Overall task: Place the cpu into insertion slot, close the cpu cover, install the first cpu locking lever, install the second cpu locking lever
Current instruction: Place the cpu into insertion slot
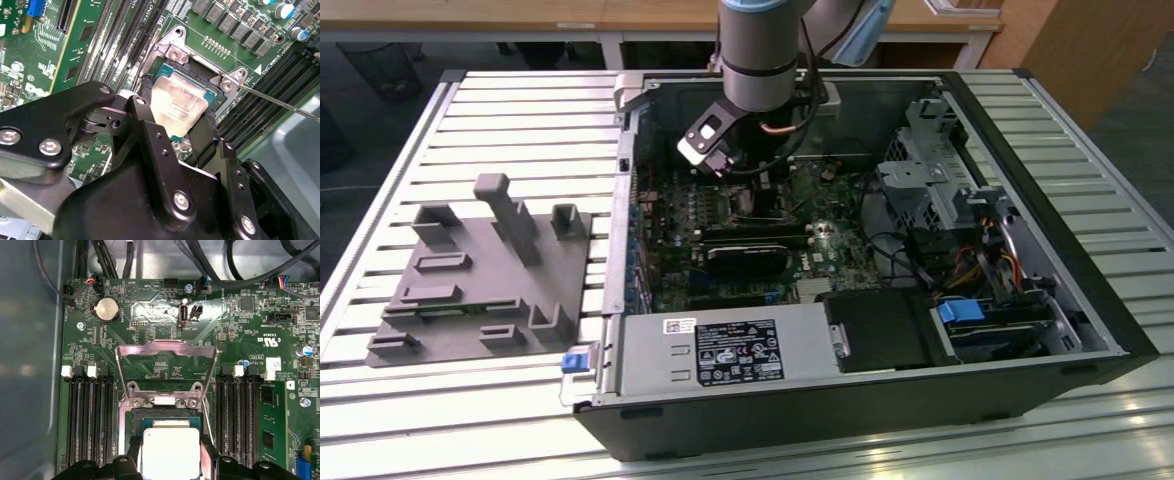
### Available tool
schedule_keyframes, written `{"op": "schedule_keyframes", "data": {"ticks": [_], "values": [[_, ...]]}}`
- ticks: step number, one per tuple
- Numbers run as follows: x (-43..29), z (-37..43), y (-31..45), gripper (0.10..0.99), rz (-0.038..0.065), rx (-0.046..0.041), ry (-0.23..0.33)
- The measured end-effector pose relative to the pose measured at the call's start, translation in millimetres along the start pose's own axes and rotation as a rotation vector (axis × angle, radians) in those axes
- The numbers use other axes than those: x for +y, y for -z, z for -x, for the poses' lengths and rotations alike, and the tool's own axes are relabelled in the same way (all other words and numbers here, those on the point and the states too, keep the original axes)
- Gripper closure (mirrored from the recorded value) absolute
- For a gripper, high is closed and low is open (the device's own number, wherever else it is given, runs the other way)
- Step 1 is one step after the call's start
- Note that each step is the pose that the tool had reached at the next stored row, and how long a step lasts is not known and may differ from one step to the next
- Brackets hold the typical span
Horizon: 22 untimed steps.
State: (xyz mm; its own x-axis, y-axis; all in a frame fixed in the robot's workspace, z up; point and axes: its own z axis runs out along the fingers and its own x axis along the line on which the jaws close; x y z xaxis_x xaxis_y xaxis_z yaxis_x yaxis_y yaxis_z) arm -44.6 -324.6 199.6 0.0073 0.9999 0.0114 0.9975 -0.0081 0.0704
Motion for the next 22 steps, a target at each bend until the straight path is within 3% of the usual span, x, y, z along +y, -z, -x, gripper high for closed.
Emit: {"op": "schedule_keyframes", "data": {"ticks": [12,22], "values": [[-0.4,-4.6,-7.2,0.545,0.000,-0.0039,0.000],[-0.4,-4.6,-7.7,0.537,0.000,-0.0041,0.000]]}}
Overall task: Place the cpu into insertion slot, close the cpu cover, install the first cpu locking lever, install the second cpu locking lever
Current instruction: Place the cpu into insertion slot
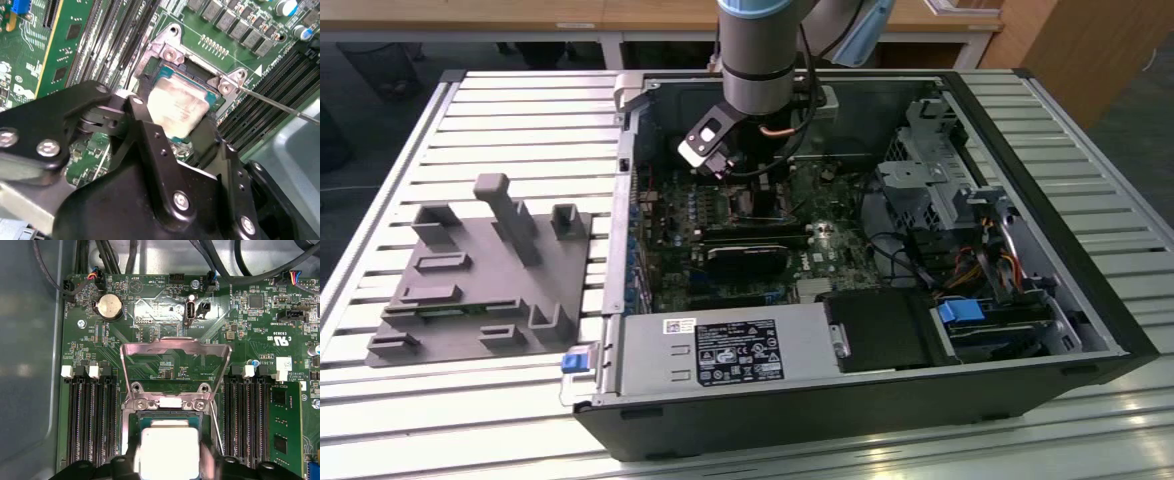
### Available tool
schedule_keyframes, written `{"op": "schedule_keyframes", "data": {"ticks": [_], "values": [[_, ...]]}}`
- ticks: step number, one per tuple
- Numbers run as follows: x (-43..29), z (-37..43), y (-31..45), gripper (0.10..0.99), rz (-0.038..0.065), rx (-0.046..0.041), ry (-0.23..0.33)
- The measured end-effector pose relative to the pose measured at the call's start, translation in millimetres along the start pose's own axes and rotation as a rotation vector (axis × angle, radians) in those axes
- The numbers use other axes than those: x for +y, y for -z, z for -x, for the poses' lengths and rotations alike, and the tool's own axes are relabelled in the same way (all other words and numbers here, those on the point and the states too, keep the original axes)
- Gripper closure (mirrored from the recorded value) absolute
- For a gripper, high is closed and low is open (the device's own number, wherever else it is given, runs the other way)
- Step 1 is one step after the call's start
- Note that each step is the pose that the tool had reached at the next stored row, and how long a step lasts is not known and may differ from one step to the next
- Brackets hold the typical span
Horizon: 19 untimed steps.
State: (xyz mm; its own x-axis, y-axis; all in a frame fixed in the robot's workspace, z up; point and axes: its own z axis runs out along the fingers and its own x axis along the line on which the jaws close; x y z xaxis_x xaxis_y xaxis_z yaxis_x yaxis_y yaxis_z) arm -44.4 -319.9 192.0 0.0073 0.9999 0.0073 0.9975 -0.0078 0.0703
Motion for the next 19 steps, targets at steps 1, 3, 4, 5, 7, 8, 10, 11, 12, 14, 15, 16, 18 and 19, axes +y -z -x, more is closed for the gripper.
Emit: {"op": "schedule_keyframes", "data": {"ticks": [1,3,4,5,7,8,10,11,12,14,15,16,18,19], "values": [[0.0,0.0,0.0,0.475,0.000,0.0000,0.000],[0.0,0.0,0.0,0.475,0.000,0.0000,0.000],[0.0,0.0,-0.1,0.475,0.000,0.0000,0.000],[0.0,0.0,-0.1,0.475,0.000,0.0000,0.000],[0.0,0.0,0.4,0.475,0.000,0.0000,0.000],[0.1,0.0,1.4,0.475,0.000,0.0002,0.000],[0.3,0.0,4.8,0.475,0.000,-0.0001,0.000],[0.4,-0.1,6.6,0.475,0.000,0.0000,0.000],[0.6,-0.1,8.2,0.475,-0.001,0.0001,0.000],[1.6,-0.1,10.4,0.486,-0.004,-0.0002,0.000],[2.3,-0.1,10.9,0.549,-0.006,0.0000,0.000],[3.0,-0.1,11.5,0.549,-0.008,0.0000,0.000],[4.3,-0.1,13.5,0.671,-0.013,-0.0002,0.000],[4.7,-0.1,14.4,0.725,-0.015,-0.0001,0.000]]}}
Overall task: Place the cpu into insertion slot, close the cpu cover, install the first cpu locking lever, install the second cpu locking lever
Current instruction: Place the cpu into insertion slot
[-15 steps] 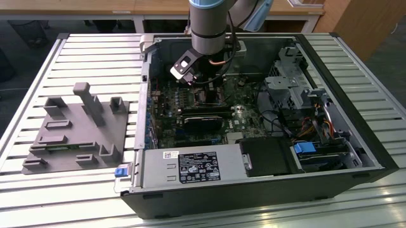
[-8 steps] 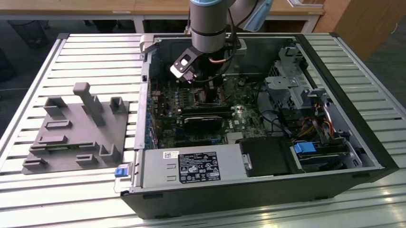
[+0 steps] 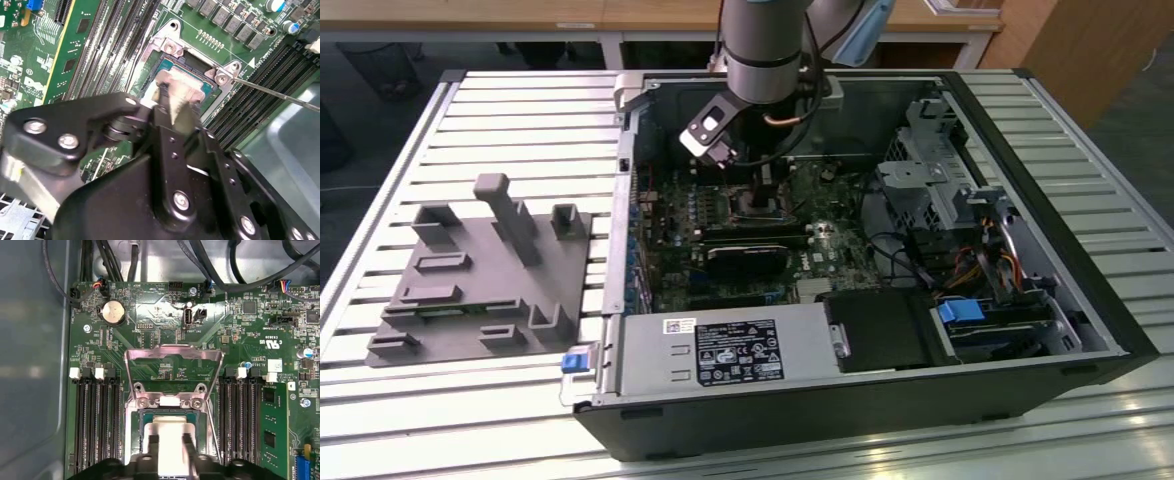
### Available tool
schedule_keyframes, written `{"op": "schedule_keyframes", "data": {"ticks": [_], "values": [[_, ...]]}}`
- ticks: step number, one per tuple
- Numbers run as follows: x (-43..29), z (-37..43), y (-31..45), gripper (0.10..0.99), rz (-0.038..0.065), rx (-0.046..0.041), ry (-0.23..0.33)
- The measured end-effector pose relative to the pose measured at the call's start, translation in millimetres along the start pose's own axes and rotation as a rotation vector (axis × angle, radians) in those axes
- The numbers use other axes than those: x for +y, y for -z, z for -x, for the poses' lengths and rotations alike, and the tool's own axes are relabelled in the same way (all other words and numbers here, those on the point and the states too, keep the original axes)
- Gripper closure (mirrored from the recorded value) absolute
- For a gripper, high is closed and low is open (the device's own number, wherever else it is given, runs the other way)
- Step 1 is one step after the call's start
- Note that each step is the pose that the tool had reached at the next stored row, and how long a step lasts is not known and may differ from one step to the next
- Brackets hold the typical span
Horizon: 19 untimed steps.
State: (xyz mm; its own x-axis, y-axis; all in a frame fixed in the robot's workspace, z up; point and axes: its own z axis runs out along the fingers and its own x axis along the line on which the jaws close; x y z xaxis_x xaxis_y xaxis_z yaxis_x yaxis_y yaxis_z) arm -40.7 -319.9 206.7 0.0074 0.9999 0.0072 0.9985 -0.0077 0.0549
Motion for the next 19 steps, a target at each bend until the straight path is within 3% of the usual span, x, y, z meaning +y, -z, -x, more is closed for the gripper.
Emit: {"op": "schedule_keyframes", "data": {"ticks": [5,19], "values": [[0.3,0.0,2.1,0.961,-0.003,0.0000,0.000],[0.8,-0.1,10.2,0.980,-0.004,0.0001,0.000]]}}
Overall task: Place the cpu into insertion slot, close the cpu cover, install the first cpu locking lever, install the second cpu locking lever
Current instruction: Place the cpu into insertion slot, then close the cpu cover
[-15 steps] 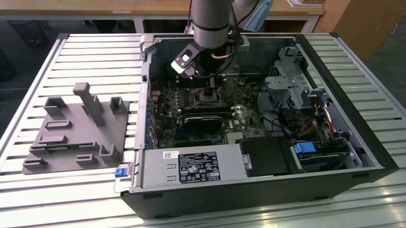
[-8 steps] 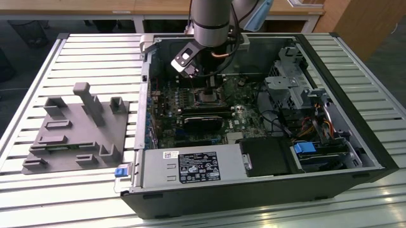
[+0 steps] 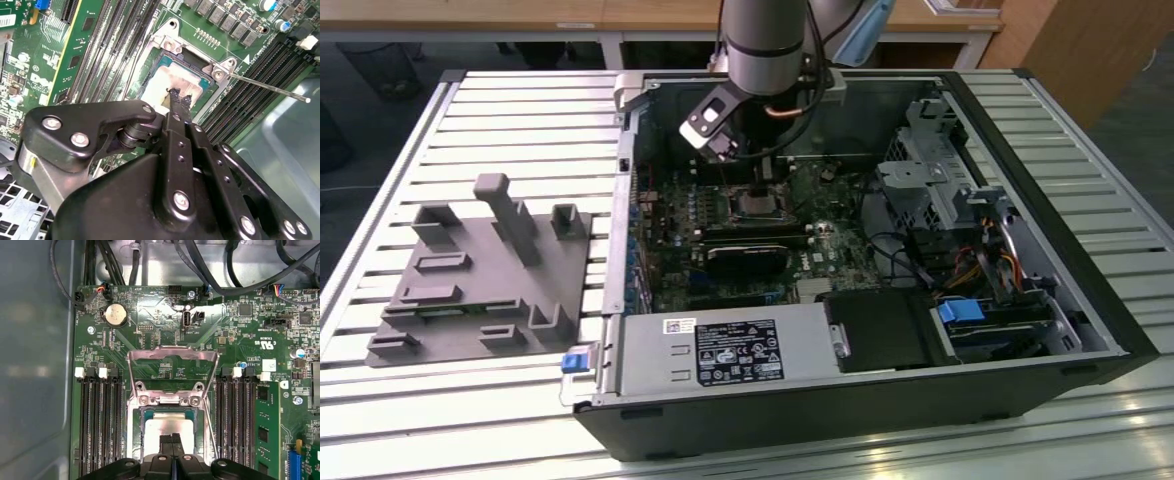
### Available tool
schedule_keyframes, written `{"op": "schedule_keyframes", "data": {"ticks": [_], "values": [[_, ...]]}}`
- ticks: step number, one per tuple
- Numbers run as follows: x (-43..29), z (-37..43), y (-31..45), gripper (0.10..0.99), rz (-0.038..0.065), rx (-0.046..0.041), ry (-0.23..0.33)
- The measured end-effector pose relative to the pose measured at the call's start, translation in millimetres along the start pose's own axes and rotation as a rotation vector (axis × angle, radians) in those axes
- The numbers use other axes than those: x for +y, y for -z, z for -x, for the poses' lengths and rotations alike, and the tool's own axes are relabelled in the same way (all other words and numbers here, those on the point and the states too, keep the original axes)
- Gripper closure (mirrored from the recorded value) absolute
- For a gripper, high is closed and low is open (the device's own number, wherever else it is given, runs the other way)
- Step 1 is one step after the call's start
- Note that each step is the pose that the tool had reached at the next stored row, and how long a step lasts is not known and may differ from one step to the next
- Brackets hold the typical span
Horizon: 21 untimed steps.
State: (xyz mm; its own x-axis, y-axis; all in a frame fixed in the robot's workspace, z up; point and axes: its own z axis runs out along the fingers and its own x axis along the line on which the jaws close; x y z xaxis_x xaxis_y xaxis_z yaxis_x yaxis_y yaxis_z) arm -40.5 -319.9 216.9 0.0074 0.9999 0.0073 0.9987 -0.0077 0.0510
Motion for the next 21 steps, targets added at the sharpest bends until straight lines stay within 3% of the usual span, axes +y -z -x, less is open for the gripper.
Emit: {"op": "schedule_keyframes", "data": {"ticks": [21], "values": [[0.5,0.0,9.7,0.980,-0.001,-0.0002,0.000]]}}
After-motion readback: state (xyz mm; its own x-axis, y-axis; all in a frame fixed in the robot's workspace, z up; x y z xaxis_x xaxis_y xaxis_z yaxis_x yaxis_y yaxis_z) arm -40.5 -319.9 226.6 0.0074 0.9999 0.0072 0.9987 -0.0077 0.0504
